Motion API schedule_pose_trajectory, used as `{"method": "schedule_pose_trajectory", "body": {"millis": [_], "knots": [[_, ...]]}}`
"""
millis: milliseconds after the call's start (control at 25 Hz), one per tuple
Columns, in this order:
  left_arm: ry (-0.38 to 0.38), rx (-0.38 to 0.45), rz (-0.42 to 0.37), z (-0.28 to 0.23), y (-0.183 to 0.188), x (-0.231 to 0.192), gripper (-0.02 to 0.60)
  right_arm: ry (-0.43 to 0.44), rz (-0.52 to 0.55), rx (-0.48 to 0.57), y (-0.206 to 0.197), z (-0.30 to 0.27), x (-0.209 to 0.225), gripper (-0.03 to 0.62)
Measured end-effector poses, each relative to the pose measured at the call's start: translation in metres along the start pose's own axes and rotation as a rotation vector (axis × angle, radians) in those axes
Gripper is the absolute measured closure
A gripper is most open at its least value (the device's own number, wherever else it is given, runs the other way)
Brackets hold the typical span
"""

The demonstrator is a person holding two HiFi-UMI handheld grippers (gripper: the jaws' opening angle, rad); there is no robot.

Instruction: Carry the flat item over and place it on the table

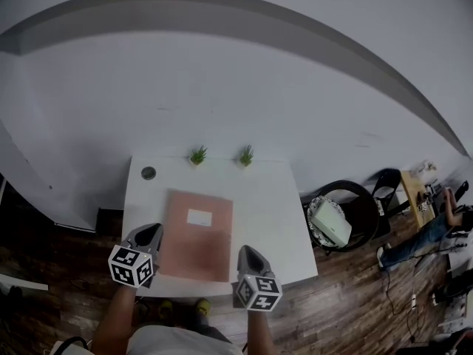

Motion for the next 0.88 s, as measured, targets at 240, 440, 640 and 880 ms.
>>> {"method": "schedule_pose_trajectory", "body": {"millis": [240, 440, 640, 880], "knots": [[0.000, 0.051, -0.023, 0.013, 0.026, 0.001, 0.575, 0.005, 0.011, 0.032, 0.019, 0.010, -0.005, 0.590], [0.002, 0.096, -0.050, 0.024, 0.041, 0.009, 0.575, 0.006, 0.030, 0.083, 0.032, 0.022, -0.006, 0.589], [0.005, 0.142, -0.088, 0.032, 0.059, 0.015, 0.575, 0.009, 0.036, 0.134, 0.045, 0.032, -0.007, 0.591], [0.016, 0.193, -0.113, 0.043, 0.078, 0.016, 0.575, 0.008, 0.055, 0.173, 0.056, 0.040, -0.008, 0.591]]}}
Point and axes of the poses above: the fingertips, and each gripper's own axes: z backward along the fingers, x to its right, y out of its top, the point moved 9 cm from there along z, backward along the fingers, and after that the axes turned 5 degrees about -x, right-handed, at the moved point
